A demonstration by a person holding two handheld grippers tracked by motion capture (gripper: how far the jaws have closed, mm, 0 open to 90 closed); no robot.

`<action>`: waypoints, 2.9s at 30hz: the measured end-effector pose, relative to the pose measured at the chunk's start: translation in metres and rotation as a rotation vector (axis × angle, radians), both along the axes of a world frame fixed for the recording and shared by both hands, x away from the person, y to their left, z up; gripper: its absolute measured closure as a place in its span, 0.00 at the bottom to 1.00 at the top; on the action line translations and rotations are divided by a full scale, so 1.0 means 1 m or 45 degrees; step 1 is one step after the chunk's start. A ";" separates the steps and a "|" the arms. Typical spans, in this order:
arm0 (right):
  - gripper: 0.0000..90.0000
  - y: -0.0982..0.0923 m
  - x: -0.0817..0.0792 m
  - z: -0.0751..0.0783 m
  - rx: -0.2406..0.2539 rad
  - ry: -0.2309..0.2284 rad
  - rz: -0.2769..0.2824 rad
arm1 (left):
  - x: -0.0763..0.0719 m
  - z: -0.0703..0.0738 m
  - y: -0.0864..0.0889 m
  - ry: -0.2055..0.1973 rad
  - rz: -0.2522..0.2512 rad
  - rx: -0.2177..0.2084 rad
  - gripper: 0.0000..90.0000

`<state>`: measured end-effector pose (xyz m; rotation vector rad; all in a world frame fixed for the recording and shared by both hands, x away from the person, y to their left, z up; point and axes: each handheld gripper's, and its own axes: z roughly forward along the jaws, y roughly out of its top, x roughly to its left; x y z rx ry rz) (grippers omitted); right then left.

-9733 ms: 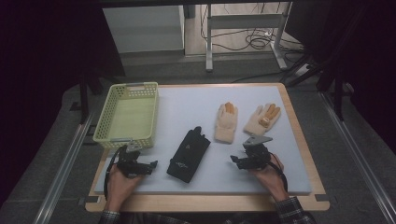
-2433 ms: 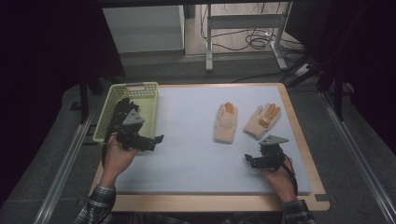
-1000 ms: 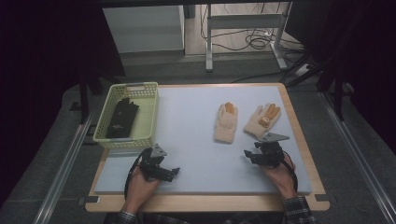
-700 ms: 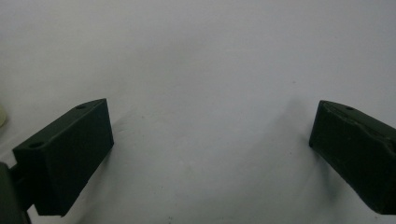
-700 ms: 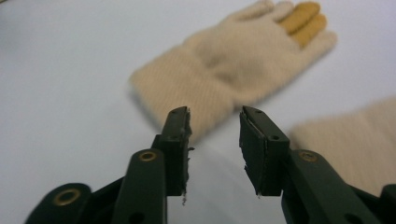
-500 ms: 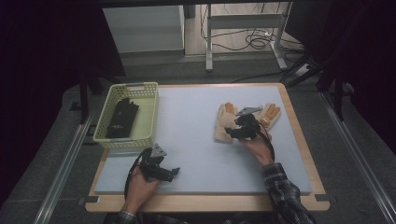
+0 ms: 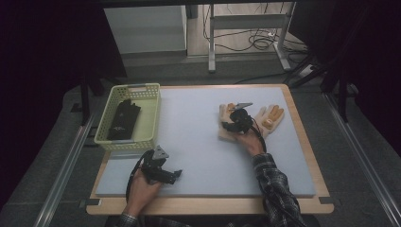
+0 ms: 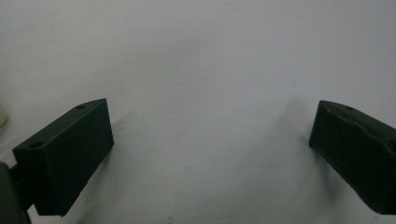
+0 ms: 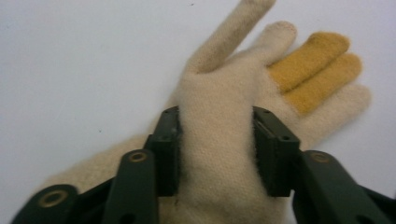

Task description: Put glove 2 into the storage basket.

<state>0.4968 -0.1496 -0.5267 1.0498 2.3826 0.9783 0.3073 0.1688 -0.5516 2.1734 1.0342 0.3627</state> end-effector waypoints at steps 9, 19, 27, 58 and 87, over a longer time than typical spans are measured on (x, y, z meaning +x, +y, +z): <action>0.69 0.002 -0.033 0.028 0.038 -0.028 0.037 | 0.000 0.000 0.000 0.001 -0.001 0.001 0.00; 0.67 0.018 -0.116 0.043 0.106 -0.011 0.146 | 0.000 0.000 0.000 0.000 -0.002 0.004 0.00; 0.52 0.032 -0.132 0.009 0.118 0.085 0.185 | 0.000 0.000 0.000 0.000 -0.001 0.002 0.00; 0.79 -0.024 -0.170 0.002 0.106 0.029 0.270 | 0.000 0.000 0.000 -0.001 -0.001 0.003 0.00; 0.39 -0.144 -0.015 0.014 0.066 -0.041 -0.305 | 0.000 0.000 0.000 0.000 -0.005 0.005 0.00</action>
